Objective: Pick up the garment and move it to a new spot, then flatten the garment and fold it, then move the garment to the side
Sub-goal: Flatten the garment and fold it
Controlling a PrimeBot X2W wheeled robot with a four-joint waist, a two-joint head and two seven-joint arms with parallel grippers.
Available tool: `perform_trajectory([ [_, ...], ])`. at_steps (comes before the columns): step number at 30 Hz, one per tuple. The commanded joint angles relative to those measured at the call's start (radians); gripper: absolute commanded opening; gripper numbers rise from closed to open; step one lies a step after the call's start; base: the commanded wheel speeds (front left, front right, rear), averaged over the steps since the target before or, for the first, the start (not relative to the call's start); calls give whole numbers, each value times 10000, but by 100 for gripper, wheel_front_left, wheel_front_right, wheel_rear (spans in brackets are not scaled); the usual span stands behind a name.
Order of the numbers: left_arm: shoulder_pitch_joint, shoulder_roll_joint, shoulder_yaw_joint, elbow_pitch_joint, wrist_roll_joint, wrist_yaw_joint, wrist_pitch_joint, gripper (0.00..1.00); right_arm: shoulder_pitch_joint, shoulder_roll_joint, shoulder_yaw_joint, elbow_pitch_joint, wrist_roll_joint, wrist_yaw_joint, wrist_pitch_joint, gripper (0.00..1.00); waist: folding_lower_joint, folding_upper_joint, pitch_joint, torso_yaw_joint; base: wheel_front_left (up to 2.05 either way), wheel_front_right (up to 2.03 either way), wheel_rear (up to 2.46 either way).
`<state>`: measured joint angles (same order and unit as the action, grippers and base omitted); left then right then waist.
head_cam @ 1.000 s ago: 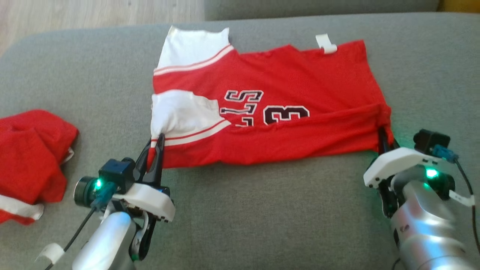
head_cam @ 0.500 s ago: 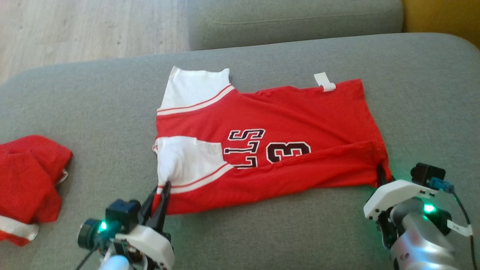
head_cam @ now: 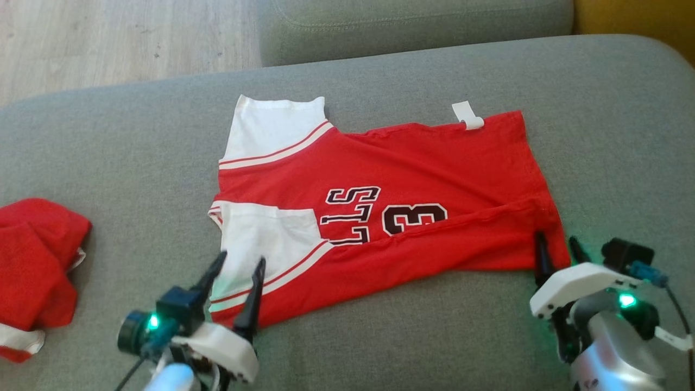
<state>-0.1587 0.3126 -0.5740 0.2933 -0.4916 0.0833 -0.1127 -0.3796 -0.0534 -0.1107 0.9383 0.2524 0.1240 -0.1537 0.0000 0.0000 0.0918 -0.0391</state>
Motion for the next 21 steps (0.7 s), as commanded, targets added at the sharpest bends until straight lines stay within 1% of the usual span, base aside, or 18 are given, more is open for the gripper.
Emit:
perform_trajectory([
  [1, -598, 155, 514, -246, 78, 55, -216, 100, -108, 32, 137, -487, -113, 67, -106, 100, 0, 0, 37, -12, 0, 0, 0],
  [4, -881, 291, 774, -439, 114, 122, -577, 100, -36, 32, -151, -1510, -226, 67, -150, 100, 0, 0, 156, -19, 0, 0, 0],
  [7, -1284, 534, 1087, -919, 105, 91, -785, 100, -5, 32, -449, -2764, -428, 67, -118, 100, 0, 0, 368, -41, 0, 0, 0],
  [9, -1711, 773, 1285, -1315, 71, -31, -743, 100, -36, 32, -707, -3670, -593, 67, 5, 100, 0, 0, 575, -35, 0, 0, 0],
  [11, -2304, 1084, 1422, -1652, 76, -207, -449, 100, -133, 32, -888, -4536, -650, 67, 264, 100, 0, 0, 835, -27, 0, 0, 0],
  [13, -3049, 1420, 1494, -1914, 88, -484, 0, 100, -282, 32, -946, -5308, -750, 67, 633, 100, 0, 0, 1179, -57, 0, 0, 0],
  [16, -4396, 1958, 1466, -1888, 153, -1098, 842, 100, -631, 32, -862, -6232, -923, 67, 1200, 100, 0, 0, 1756, -172, 0, 0, 0],
  [18, -5369, 2306, 1270, -1526, 241, -1571, 1515, 100, -910, 32, -724, -6708, -1041, 67, 1520, 100, 0, 0, 2154, -299, 0, 0, 0],
  [19, -5843, 2382, 1165, -1264, 166, -1755, 1809, 100, -1050, 32, -646, -6899, -1086, 67, 1650, 100, 0, 0, 2327, -358, 0, 0, 0],
  [21, -6713, 2522, 858, -631, -114, -2002, 2523, 100, -1345, 32, -449, -7198, -1106, 67, 1867, 100, 0, 0, 2689, -538, 0, 0, 0],
])
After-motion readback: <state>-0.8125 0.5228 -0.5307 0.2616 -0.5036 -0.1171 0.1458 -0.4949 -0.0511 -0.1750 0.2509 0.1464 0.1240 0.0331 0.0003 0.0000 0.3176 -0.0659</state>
